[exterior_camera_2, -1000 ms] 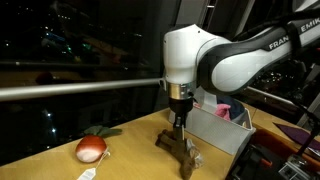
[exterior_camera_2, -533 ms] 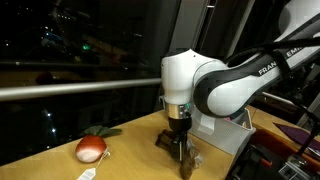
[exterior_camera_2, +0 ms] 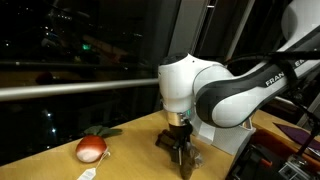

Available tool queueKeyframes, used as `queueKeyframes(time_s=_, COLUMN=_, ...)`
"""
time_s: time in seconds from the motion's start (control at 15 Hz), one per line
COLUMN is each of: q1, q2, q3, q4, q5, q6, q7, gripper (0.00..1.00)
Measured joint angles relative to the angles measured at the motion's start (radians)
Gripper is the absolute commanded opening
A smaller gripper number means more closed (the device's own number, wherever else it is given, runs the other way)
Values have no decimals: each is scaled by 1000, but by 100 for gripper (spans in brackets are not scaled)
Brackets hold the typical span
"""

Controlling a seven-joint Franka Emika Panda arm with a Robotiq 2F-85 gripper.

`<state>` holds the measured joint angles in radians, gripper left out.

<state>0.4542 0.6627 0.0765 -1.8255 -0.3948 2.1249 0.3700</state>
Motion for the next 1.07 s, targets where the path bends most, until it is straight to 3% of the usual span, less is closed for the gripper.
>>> queueKeyframes(time_s=0.53, q1=-16, q2=0, q3=-51, q4=-46, q5=-31, q6=2, q7=31, gripper=100)
queueKeyframes(time_s=1.07, q1=-58, q2=7, q3=-51, q4=-94, q5=-31, q6=114, q7=21, gripper=100)
